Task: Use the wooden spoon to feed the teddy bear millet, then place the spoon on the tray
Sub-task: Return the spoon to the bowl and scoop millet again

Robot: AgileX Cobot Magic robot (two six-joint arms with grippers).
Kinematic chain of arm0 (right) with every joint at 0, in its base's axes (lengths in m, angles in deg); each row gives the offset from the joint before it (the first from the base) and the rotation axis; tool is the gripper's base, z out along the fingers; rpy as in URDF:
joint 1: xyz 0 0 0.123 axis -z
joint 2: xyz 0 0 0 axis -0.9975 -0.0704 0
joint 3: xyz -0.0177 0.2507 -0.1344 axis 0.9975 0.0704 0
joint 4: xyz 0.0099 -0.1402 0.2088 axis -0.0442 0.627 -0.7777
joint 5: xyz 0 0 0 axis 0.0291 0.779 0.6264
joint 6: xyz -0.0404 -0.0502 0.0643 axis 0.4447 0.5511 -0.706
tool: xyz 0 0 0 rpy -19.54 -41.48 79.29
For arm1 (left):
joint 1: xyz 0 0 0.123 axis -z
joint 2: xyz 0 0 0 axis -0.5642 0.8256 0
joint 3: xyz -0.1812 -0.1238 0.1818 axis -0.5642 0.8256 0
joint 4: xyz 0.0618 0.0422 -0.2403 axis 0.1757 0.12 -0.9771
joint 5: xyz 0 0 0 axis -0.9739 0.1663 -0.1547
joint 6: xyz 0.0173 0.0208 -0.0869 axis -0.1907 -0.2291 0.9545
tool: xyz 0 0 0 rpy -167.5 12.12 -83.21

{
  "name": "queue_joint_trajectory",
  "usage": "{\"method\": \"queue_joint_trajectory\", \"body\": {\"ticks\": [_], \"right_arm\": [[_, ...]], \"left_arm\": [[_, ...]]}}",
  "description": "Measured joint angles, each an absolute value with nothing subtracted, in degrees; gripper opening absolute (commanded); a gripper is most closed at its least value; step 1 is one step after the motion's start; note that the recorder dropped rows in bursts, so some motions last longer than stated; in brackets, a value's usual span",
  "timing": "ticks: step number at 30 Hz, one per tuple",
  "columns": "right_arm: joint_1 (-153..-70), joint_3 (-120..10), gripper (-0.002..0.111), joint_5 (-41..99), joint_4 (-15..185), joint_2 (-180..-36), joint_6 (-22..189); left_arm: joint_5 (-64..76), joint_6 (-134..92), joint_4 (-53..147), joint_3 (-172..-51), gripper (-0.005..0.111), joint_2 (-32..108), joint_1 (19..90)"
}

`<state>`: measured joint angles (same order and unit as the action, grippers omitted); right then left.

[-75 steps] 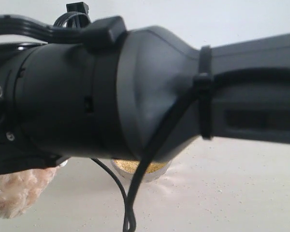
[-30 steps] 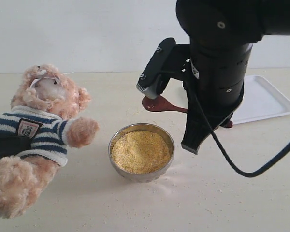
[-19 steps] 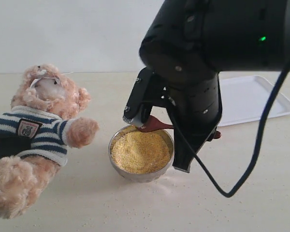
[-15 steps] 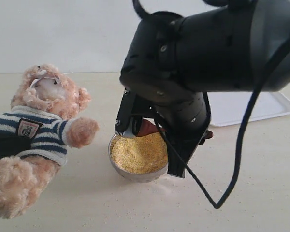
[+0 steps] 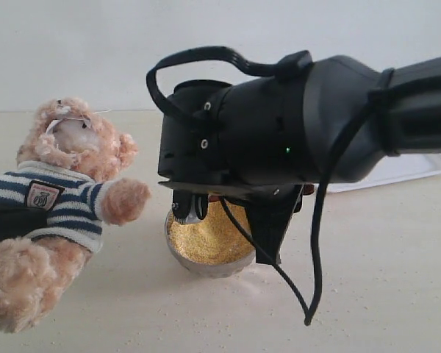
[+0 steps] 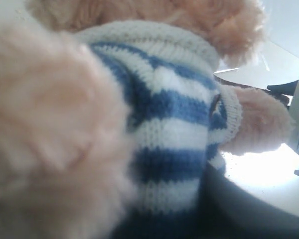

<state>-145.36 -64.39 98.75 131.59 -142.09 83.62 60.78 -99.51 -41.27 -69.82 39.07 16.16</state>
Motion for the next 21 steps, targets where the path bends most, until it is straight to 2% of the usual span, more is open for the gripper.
{"method": "queue_joint_trajectory", "body": {"ticks": [7, 21], "right_arm": [[-145.36, -56.68, 0.0, 98.75, 134.07, -142.56, 81.98], [-147.15, -59.56, 0.0, 98.54, 124.5, -142.56, 81.2]], "left_arm": [[60.78, -99.51, -41.27, -69.82, 0.005, 39.07, 16.16], [60.78, -99.51, -41.27, -69.82, 0.005, 39.07, 16.16]]}}
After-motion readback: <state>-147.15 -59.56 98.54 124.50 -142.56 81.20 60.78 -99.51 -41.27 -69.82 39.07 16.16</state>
